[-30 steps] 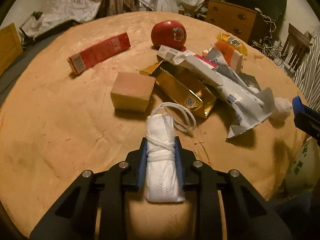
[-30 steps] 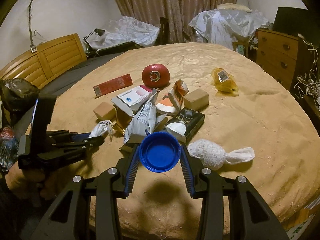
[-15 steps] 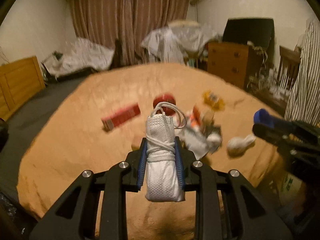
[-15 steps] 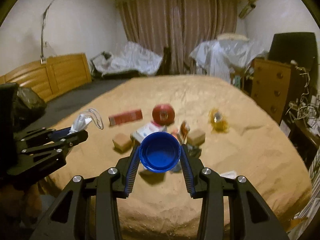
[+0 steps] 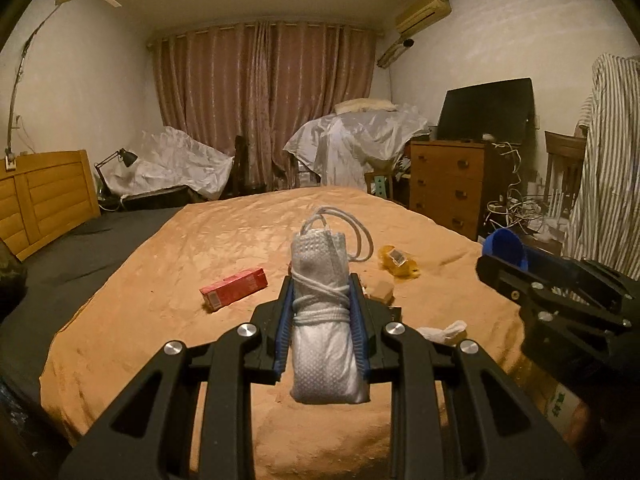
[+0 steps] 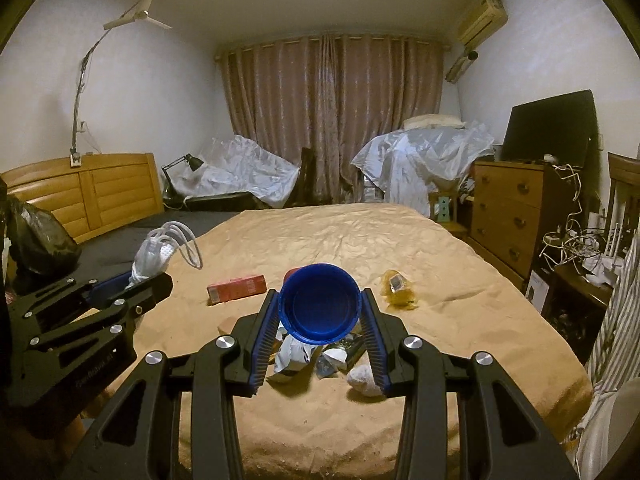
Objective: Collect trash
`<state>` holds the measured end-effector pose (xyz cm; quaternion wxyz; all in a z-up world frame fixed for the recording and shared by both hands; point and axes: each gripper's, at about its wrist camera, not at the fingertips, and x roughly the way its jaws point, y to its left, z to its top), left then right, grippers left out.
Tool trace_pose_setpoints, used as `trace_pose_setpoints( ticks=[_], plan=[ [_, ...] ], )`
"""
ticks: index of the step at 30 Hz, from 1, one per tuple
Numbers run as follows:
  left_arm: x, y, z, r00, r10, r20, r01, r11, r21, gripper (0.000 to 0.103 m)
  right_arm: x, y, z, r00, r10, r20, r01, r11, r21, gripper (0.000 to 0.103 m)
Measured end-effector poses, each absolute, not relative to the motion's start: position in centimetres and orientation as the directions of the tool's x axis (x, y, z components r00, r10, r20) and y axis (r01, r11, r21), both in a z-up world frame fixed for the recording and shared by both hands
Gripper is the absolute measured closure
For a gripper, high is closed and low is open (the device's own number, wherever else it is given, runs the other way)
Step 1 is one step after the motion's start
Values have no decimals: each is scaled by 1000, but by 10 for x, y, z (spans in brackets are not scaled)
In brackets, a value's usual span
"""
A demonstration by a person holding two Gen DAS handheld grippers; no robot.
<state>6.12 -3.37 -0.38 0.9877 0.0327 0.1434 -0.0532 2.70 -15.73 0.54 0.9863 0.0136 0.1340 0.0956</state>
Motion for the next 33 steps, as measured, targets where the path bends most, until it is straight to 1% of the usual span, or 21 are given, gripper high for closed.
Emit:
trace_pose_setpoints(
  ticks=[8, 21, 26, 33],
  plan=[
    [57, -34, -3, 955, -97, -282, 115, 992, 49, 78, 26, -154, 5, 941, 193, -276, -186, 981, 53, 61],
    [58, -36, -5, 949, -101, -298, 121, 991, 51, 78, 30, -149, 6, 940, 192, -281, -186, 981, 49, 61],
    [64, -48, -5, 941, -132, -310, 153, 987, 42, 78, 32, -161, 11, 945, 173, -278, -166, 985, 48, 61],
    [70, -88, 2, 929, -211, -303, 235, 971, 43, 78, 22, -210, 18, 956, 93, -279, -87, 996, 37, 61]
  ],
)
